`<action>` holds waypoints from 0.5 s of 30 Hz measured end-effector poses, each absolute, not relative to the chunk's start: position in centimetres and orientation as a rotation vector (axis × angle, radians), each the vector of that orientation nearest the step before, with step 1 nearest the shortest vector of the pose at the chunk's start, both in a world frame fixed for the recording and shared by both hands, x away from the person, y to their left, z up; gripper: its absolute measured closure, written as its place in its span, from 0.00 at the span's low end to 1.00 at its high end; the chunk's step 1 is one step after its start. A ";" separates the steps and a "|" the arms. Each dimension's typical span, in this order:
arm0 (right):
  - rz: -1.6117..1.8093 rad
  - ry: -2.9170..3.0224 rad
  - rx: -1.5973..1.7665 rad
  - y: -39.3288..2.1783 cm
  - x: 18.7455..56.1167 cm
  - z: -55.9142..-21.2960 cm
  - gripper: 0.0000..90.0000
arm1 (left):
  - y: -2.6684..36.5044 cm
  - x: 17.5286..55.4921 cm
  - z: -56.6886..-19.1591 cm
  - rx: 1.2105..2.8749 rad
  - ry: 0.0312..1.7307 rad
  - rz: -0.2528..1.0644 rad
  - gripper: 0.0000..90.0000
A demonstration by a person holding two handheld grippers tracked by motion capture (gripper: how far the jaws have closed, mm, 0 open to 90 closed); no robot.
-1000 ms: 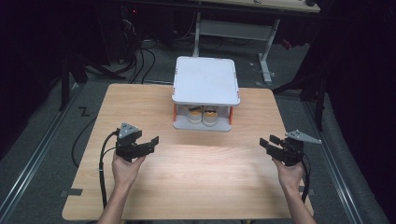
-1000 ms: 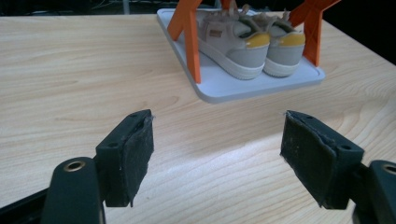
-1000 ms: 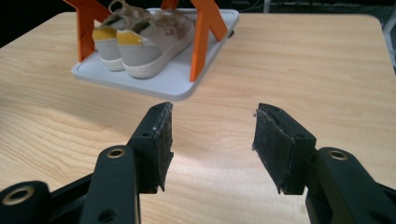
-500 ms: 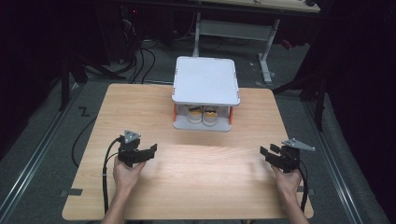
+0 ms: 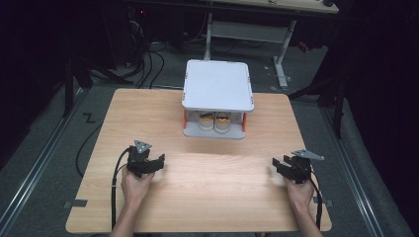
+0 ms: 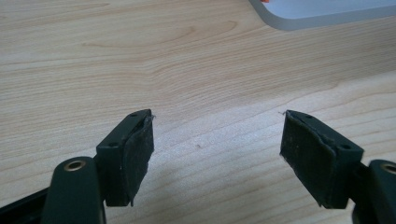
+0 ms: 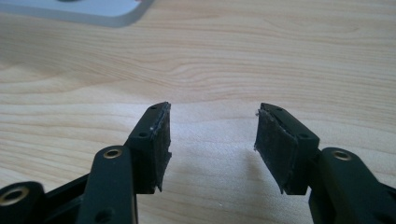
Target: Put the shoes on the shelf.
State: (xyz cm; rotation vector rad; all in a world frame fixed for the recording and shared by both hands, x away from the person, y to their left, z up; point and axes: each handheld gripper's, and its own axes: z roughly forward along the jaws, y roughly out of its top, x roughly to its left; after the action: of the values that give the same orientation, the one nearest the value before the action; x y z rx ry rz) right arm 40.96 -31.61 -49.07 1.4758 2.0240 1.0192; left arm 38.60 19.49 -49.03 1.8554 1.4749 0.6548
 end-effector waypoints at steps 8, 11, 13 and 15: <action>0.942 2.042 1.475 -31.3 41.3 -49.9 0.48 | 18.6 38.9 -50.3 1.955 1.469 0.697 0.28; 0.922 2.047 1.463 -31.1 41.4 -50.0 0.47 | 18.6 39.0 -50.4 1.938 1.468 0.690 0.27; 0.912 2.049 1.458 -31.0 41.3 -50.0 0.47 | 18.8 39.0 -50.6 1.914 1.465 0.678 0.27; 0.885 2.061 1.424 -30.8 41.3 -50.1 0.46 | 18.9 39.0 -50.6 1.902 1.483 0.659 0.26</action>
State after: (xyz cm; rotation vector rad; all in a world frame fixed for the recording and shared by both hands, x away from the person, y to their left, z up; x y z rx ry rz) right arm 41.34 -30.78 -50.07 1.4238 2.0606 0.8847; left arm 39.03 18.91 -50.60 1.9024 1.4827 0.6587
